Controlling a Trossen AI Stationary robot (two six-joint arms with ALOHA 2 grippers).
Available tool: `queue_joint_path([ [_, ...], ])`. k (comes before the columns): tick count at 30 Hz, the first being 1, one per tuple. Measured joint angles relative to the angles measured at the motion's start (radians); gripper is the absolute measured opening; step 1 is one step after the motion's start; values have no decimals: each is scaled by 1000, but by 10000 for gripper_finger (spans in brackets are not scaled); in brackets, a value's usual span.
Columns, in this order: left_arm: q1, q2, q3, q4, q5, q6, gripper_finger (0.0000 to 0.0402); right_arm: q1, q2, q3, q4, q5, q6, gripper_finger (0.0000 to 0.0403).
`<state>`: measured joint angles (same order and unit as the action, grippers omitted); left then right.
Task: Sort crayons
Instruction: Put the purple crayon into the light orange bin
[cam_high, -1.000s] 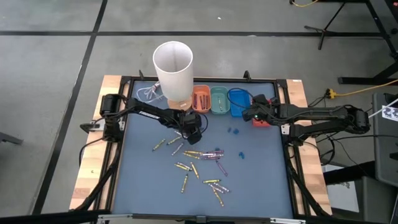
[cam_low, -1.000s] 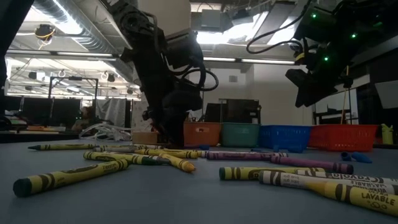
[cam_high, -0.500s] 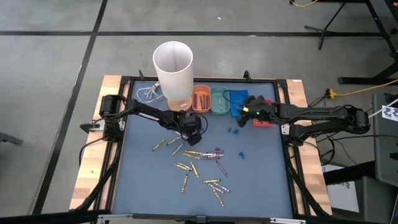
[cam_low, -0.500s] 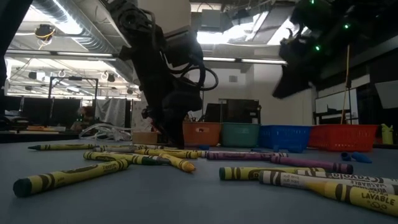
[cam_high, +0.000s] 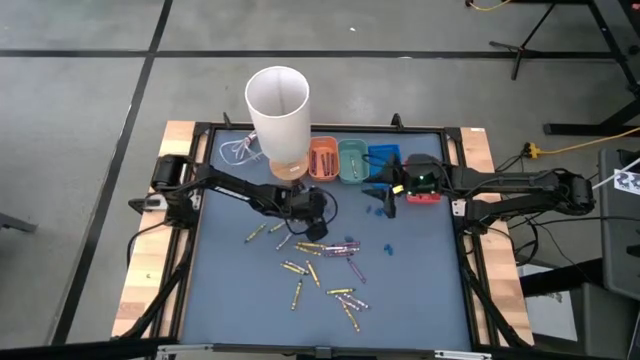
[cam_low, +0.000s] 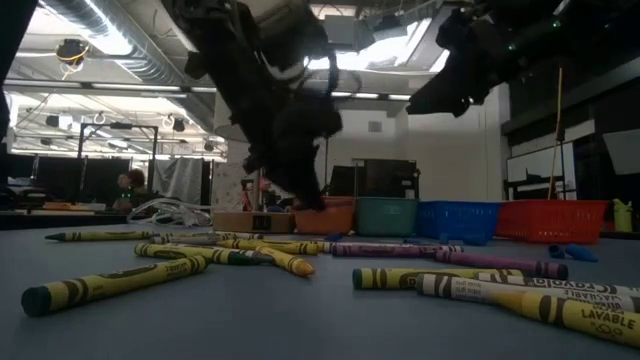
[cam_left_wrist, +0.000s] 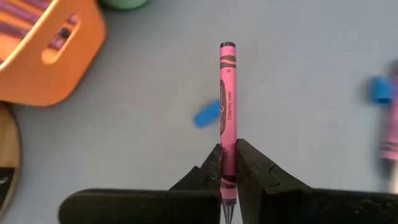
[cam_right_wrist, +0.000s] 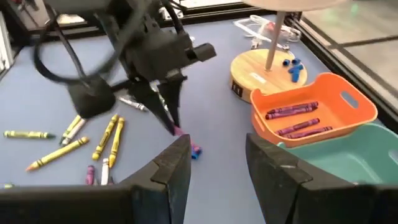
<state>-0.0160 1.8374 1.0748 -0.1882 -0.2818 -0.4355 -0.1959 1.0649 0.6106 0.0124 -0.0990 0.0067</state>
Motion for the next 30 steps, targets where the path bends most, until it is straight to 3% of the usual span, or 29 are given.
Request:
queue_joint_path([
  [4, -17, -4, 3, 113, 30, 1, 9, 0, 0, 0, 1, -56, -89, 152],
  [11, -24, -4, 3, 286, 82, 1, 10, 16, 0, 0, 15, -267, -200, 152],
  [20, -40, -5, 3, 501, 82, 65, 10, 99, 0, 0, 83, -201, -196, 152],
  [25, -47, -5, 3, 557, 83, 80, 10, 119, 0, 0, 100, -132, -192, 152],
  [30, -46, -5, 3, 572, 82, 81, 10, 117, 0, 0, 126, -127, -123, 152],
])
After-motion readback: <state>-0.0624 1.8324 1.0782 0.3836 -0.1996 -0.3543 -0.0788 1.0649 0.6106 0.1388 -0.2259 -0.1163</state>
